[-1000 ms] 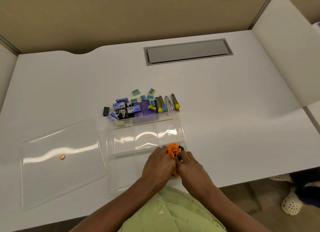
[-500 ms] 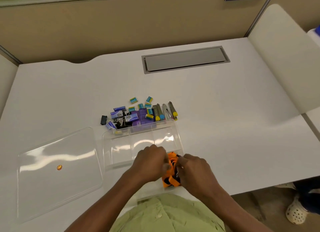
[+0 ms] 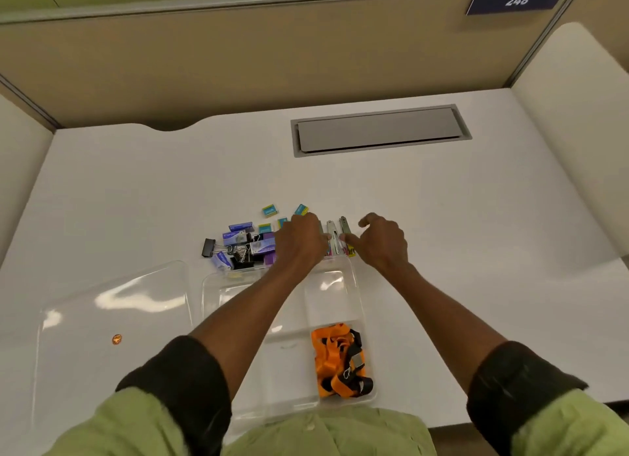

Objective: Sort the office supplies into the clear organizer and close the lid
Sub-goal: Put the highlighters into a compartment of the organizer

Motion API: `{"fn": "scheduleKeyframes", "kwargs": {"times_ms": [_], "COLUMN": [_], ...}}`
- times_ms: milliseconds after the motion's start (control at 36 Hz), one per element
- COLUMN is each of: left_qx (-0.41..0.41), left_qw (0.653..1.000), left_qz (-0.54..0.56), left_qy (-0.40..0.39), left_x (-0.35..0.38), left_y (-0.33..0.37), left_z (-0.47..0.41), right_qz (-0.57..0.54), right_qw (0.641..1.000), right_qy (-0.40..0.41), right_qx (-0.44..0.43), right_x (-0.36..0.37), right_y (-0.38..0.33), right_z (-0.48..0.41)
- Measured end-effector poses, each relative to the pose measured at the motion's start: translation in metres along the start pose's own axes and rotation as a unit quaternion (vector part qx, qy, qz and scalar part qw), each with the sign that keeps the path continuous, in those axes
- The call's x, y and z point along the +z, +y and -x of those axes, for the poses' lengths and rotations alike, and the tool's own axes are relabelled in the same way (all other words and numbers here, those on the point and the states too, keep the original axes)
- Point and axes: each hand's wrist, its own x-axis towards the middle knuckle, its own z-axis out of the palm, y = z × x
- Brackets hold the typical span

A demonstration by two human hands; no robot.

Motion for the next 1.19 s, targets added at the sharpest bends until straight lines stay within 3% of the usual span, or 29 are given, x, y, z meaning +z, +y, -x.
{"fn": "scheduleKeyframes", "kwargs": {"times_ms": [167, 472, 667, 944, 1028, 1194], "left_qx": [0.012, -0.012, -0.08, -0.138, -0.116, -0.14], "left_qw": [0.999, 0.998, 0.994, 0.958, 0.949, 0.925], "left_qz": [-0.031, -0.042, 0.067, 0.243, 0.276, 0.342], "left_qy": [0.002, -0.045, -0.014, 0.07, 0.099, 0.085], "left_x": [0.017, 0.025, 0.012, -0.042, -0.058, -0.066], "left_y": [0.008, 0.032, 0.026, 0.01, -0.001, -0.037], "left_z": [-0.011, -0.008, -0.014, 0.0, 0.025, 0.071], "right_qz": [-0.017, -0.002, -0.052, -0.037, 0.001, 0.073], "right_qw": [0.999, 0.996, 0.991, 0.999, 0.999, 0.996], "right_qy": [-0.027, 0.046, 0.12, -0.019, -0.034, -0.018], "right_qx": [0.035, 0.071, 0.028, -0.018, -0.025, -0.054], "right_x": [0.011, 0.001, -0.028, 0.005, 0.026, 0.063], "right_y": [0.0, 0.014, 0.005, -0.025, -0.034, -0.04], "right_z": [-0.016, 0.003, 0.054, 0.114, 0.112, 0.112]}}
